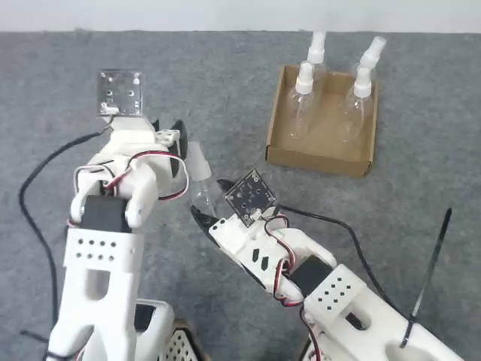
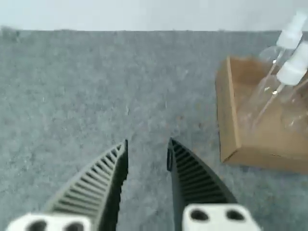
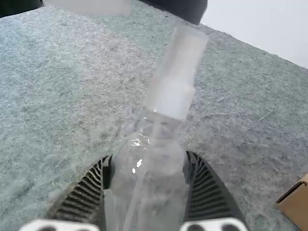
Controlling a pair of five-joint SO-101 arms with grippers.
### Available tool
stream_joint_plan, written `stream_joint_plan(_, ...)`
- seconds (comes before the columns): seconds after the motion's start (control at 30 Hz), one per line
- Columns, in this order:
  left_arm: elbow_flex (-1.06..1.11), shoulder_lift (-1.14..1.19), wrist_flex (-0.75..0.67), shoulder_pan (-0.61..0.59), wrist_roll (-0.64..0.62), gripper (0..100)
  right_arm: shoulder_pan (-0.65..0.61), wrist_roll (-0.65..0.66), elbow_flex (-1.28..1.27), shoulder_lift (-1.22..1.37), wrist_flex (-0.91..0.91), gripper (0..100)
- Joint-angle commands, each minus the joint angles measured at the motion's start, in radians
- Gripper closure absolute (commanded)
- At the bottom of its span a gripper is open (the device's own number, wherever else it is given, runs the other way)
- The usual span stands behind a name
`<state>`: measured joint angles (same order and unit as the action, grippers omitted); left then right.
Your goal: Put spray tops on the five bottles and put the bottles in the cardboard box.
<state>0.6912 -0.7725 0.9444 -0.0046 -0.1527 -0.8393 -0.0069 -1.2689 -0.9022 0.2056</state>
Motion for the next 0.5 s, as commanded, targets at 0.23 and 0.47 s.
stream_joint_plan(0.23, 0.010, -0.201, 0.180, 0.137, 0.049, 88, 0.016, -0.014, 0.011, -0.047, -0.024, 99.2)
stream_joint_plan(0.47, 0.045, -0.279, 0.190, 0.137, 0.061, 88, 0.015, -0.014, 0.011, -0.047, -0.022, 99.2)
